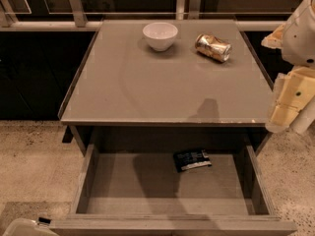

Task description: Pick rxbar blueberry from top drawer and place on counter

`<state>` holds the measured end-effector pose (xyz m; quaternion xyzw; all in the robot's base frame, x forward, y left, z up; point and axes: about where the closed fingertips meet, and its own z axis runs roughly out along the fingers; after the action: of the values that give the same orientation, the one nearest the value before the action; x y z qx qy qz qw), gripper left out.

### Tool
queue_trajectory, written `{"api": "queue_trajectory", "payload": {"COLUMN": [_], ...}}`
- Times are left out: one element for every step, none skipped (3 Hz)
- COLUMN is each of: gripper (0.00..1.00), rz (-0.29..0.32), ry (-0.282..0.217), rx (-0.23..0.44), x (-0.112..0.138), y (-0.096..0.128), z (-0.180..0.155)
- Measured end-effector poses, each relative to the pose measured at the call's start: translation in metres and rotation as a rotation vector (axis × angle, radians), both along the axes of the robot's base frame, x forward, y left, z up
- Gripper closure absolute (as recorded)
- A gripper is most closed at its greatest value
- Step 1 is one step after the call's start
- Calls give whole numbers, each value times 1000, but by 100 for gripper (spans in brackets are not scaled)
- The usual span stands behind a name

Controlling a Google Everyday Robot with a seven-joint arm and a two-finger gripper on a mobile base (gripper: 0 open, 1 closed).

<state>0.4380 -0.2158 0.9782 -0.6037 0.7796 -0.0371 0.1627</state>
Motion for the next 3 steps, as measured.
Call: {"api": "queue_trajectory", "payload": {"gripper": [0,0,0], "rz": [-10,-35,-63], "ry": [-11,-4,16], "rx": [8,87,179], "x": [1,1,-1], "y": [-2,-10,-12], "z": [-5,-29,-57]}}
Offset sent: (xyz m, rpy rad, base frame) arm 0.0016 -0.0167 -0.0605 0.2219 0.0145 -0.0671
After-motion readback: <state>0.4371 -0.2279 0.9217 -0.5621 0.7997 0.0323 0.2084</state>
